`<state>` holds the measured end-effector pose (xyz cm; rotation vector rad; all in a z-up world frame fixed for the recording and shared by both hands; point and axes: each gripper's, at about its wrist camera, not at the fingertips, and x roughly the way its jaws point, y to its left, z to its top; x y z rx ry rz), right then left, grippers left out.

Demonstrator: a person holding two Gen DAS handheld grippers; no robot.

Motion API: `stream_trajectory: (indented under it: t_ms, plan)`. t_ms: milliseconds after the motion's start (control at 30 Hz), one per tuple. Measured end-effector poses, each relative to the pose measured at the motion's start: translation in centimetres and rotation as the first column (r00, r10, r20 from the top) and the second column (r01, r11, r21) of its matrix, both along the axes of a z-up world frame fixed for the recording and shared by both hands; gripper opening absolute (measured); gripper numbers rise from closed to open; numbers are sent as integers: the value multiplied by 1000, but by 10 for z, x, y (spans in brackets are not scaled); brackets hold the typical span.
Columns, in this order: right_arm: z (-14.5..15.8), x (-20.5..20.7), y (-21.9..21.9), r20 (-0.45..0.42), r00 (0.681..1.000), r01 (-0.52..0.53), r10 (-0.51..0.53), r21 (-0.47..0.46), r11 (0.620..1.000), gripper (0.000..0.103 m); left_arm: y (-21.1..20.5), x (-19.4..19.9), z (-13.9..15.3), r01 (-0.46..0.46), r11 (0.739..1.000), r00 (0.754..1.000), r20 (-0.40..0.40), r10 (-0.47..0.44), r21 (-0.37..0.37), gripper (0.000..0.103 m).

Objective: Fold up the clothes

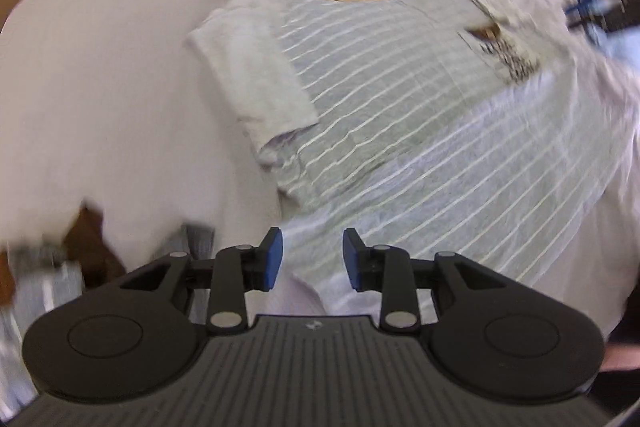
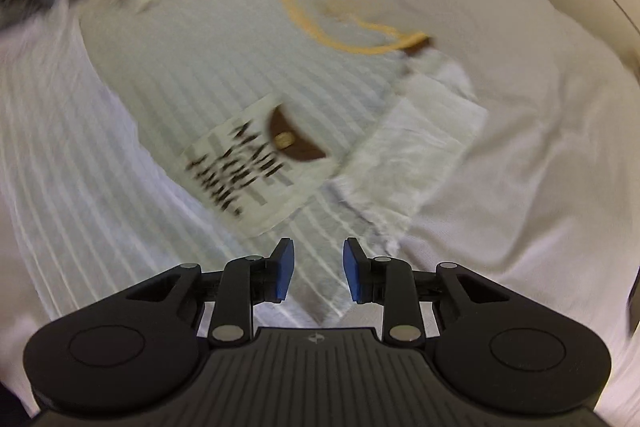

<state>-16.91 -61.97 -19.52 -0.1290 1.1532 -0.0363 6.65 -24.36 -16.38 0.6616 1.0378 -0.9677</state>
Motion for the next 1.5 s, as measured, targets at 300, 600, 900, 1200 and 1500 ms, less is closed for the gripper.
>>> stream_trajectory:
  t_ms: [300, 600, 900, 1200, 1500]
  plan:
    - [-10, -43, -26, -27, 957, 289, -288, 147, 946, 42, 4, 18, -30, -126, 992, 987, -101, 124, -17, 37]
    - [-20, -64, -39, -54, 907, 419, -417, 194, 887, 45, 1, 37, -39, -123, 991, 982, -153, 113, -54, 0]
    - [-51, -75, -49, -109, 846, 527, -521, 317, 789, 41, 8, 36, -38, -112, 991, 985, -141, 101, -69, 0]
    - [-8, -84, -44, -17, 818, 548, -574, 324, 771, 1, 15, 29, -7, -137, 981, 987, -96, 125, -135, 0]
    - [67, -52, -42, 192, 838, 469, -510, 224, 855, 0, 9, 65, 49, -193, 939, 981, -23, 195, -284, 0]
